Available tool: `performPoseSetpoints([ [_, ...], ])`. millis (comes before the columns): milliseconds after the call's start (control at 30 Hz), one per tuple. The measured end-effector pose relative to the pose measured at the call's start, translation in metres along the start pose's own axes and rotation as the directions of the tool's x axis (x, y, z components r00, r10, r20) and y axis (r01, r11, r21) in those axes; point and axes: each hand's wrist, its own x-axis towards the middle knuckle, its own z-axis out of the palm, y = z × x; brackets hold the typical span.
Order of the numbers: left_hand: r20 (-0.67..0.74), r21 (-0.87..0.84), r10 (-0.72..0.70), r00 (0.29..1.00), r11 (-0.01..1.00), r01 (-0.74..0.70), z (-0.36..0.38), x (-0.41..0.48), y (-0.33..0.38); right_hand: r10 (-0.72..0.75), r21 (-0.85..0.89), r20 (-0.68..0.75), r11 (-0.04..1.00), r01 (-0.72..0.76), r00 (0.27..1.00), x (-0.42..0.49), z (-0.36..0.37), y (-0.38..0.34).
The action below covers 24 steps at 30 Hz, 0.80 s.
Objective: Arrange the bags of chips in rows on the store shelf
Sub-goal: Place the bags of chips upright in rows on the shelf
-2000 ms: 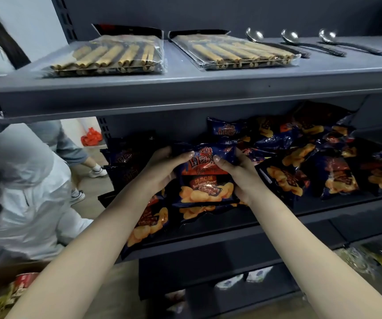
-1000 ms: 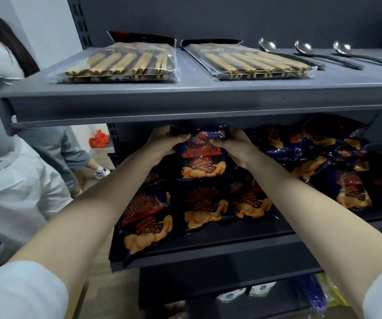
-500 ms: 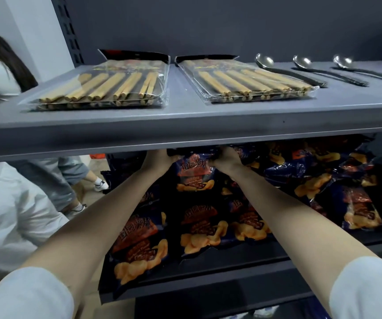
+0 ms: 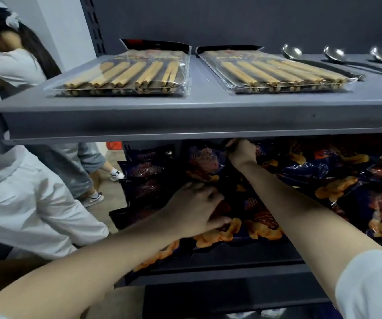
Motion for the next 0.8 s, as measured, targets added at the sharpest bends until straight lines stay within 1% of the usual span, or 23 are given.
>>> performPoseSetpoints([
  [33,0.156,-0.057,-0.012,0.988,0.998,0.021,0.004,-0.007,0.015,0.003,0.01,-0.022,1.0,-0.003,1.0,0.001,0.001,0.001],
  [67,0.291,-0.096,-0.023,0.957,0.994,0.054,0.009,-0.013,0.027,0.004,0.012,-0.035,1.0,-0.004,0.999,0.0,0.003,0.001],
  [100,0.378,-0.106,-0.033,0.925,0.991,0.079,0.015,-0.016,0.037,-0.002,0.007,-0.049,1.0,0.002,0.999,0.0,0.003,0.002],
  [167,0.441,-0.076,-0.051,0.896,0.993,0.094,0.028,-0.02,0.046,-0.01,0.001,-0.088,1.0,0.01,0.996,-0.003,0.003,0.002],
  [267,0.441,-0.02,-0.077,0.894,0.995,0.096,0.046,-0.021,0.046,-0.041,0.092,-0.162,0.994,0.057,0.986,-0.009,-0.002,0.003],
  [333,0.428,0.016,-0.083,0.9,0.996,0.084,0.052,-0.02,0.044,-0.122,0.096,-0.178,0.985,0.14,0.977,-0.018,-0.005,0.002],
  [400,0.418,0.038,-0.083,0.905,0.997,0.073,0.055,-0.019,0.045,-0.235,0.083,-0.151,0.965,0.249,0.96,-0.03,-0.007,0.001],
  [533,0.413,0.06,-0.088,0.906,0.996,0.069,0.055,-0.018,0.047,-0.439,0.073,-0.104,0.892,0.447,0.893,-0.06,-0.011,-0.003],
  [667,0.408,0.052,-0.128,0.904,0.992,0.117,0.052,-0.019,0.045,-0.595,0.092,-0.184,0.782,0.617,0.782,-0.099,-0.017,0.004],
  [733,0.371,0.087,-0.164,0.914,0.986,0.141,0.05,-0.023,0.044,-0.641,0.096,-0.188,0.742,0.663,0.745,-0.125,-0.016,0.017],
  [800,0.329,0.129,-0.207,0.921,0.976,0.174,0.049,-0.03,0.043,-0.651,0.077,-0.152,0.742,0.666,0.744,-0.151,-0.011,0.038],
])
